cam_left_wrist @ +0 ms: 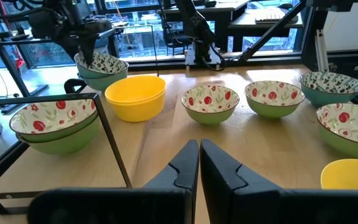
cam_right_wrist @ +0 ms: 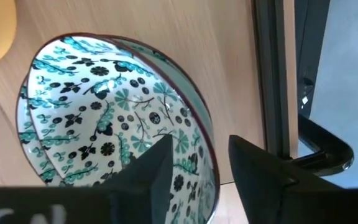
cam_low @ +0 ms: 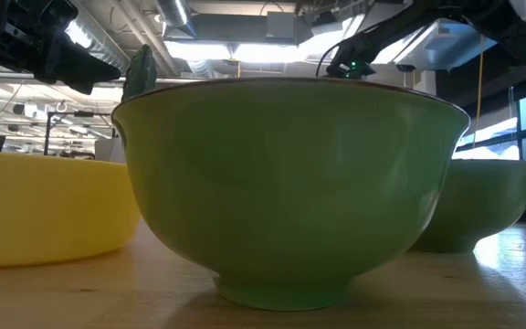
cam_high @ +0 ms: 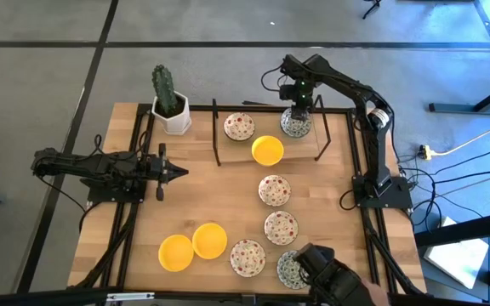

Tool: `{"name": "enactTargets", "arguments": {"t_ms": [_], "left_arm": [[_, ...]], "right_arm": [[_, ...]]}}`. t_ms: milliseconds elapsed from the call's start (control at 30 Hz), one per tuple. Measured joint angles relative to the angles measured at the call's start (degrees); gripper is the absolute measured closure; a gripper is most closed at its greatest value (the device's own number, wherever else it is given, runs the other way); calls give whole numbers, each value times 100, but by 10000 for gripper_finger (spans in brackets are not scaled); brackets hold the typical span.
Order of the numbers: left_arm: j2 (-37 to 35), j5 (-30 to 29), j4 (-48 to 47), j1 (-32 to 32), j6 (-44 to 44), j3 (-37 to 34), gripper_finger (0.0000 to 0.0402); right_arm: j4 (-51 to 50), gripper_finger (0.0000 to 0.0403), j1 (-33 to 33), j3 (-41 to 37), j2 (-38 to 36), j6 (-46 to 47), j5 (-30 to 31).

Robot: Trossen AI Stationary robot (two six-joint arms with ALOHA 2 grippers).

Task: Pick & Place Mini bowls
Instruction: Stack the blue patterned bowl on top of the blue patterned bowl on the shelf

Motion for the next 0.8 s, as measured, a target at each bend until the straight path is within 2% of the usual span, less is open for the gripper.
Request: {"name": "enactTargets", "arguments": {"t_ms": [167, 333, 500, 600, 733, 800], "left_arm": [[0, 0, 0, 1, 0, 0, 391], [0, 0, 0, 0, 0, 0, 391], [0, 0, -2, -1, 0, 0, 391], [0, 0, -2, 0, -1, 0, 391], [0, 7, -54, -1, -2, 0, 391], [0, 9, -154, -1, -35, 0, 391]], "right_arm": [[-186, 235, 0, 155, 0, 155, 2], [-465, 231, 0, 684, -2, 243, -5], [-532, 239, 0, 1289, -12, 688, -355], [-439, 278, 80, 1377, -20, 931, -178], [-426, 375, 289, 1257, -20, 1163, 481], [-409, 391, 444, 1164, -20, 1353, 774]]}}
